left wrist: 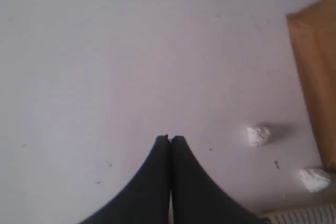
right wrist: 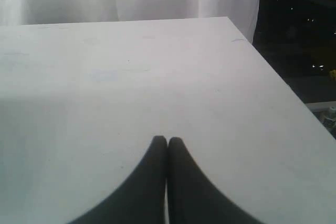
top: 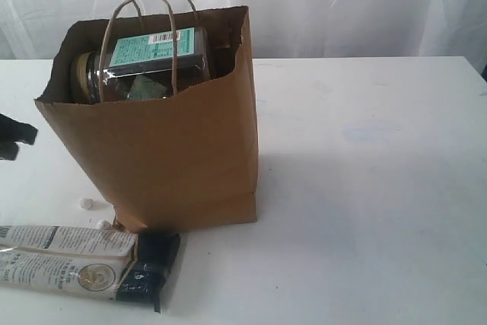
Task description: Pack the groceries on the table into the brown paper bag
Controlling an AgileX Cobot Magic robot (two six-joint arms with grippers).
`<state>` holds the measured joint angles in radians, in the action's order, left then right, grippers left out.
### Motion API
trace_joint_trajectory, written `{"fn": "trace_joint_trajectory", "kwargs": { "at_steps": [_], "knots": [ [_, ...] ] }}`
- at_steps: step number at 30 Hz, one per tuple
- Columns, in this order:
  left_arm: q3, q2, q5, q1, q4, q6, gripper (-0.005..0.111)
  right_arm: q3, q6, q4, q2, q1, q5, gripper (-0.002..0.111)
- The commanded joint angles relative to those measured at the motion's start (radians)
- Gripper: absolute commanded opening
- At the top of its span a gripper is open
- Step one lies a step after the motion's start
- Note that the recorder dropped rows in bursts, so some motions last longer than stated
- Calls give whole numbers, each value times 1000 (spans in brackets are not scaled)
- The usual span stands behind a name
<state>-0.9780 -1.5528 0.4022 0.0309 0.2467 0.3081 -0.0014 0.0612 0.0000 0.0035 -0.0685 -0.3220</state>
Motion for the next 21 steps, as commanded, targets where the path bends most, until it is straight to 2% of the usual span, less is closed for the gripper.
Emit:
{"fn": "trace_joint_trajectory", "kwargs": {
  "at_steps": [1, 6, 16, 17, 21],
  "knots": [
    [-13, -90, 39, -71, 109, 230, 0, 1, 4, 0, -4, -2, 8, 0],
    [-13, -178, 61, -133, 245, 512, 0, 1, 4, 0, -4, -2, 8, 0],
    [-13, -193, 15, -136, 285, 527, 1, 1, 4, 0, -4, -2, 8, 0],
    [-13, -196, 15, -136, 285, 533, 3, 1, 4, 0, -4, -2, 8, 0],
    [-13, -206, 15, -136, 284, 544, 31, 1, 4, 0, -4, -2, 8, 0]
  ]
}}
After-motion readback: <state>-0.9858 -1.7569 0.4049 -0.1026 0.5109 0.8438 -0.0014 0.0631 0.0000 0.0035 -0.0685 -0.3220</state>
